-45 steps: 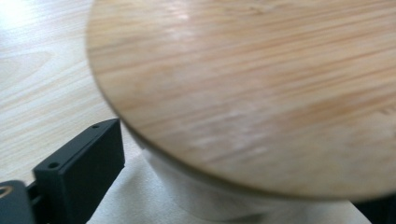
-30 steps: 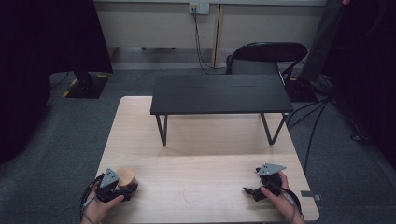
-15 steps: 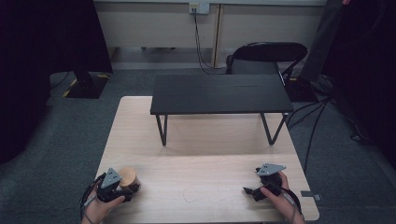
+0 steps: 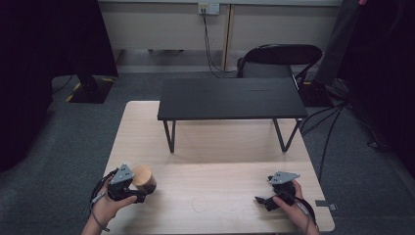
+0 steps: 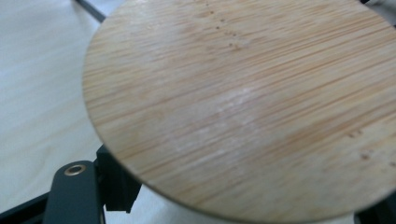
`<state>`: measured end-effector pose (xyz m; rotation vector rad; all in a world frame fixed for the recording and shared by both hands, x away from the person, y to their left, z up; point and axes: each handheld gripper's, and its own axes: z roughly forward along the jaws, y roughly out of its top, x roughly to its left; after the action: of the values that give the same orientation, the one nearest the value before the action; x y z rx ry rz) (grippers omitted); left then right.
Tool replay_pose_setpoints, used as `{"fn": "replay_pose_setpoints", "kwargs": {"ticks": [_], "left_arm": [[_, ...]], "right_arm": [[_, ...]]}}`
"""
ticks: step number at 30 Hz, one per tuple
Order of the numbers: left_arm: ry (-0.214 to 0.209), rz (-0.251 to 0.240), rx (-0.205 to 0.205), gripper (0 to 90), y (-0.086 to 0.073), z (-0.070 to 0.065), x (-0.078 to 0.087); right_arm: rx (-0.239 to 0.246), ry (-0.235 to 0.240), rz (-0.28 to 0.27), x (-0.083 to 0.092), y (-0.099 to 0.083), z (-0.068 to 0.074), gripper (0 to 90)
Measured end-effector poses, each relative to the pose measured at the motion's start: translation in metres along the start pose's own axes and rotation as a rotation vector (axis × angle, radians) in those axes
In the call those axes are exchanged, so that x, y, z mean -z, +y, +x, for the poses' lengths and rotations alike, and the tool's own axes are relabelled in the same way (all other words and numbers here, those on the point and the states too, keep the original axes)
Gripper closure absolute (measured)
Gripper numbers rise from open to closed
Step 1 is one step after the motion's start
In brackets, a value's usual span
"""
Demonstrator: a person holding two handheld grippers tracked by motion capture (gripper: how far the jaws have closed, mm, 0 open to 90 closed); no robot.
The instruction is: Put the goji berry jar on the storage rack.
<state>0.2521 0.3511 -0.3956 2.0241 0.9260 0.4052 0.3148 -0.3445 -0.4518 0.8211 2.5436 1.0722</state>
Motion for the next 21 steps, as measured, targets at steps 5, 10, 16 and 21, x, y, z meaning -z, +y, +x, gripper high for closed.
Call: {"fn": "replay_pose_setpoints", "kwargs": {"ticks": [5,10,16,21], "left_arm": [[-0.027,-0.001,-0.021,25.6,0.025,0.001,0.002],[-0.049,0.006,-0.047,25.5,0.052,0.001,0.003],[-0.076,-0.002,-0.065,25.6,0.078,0.001,0.002],[-0.097,-0.005,-0.086,25.6,0.109,-0.001,-0.002]], "right_arm": [[0.0,0.0,0.0,0.0,0.0,0.0,0.0],[0.0,0.0,0.0,0.0,0.0,0.0,0.0],[0.0,0.0,0.0,0.0,0.0,0.0,0.0],[0.0,0.0,0.0,0.0,0.0,0.0,0.0]]}}
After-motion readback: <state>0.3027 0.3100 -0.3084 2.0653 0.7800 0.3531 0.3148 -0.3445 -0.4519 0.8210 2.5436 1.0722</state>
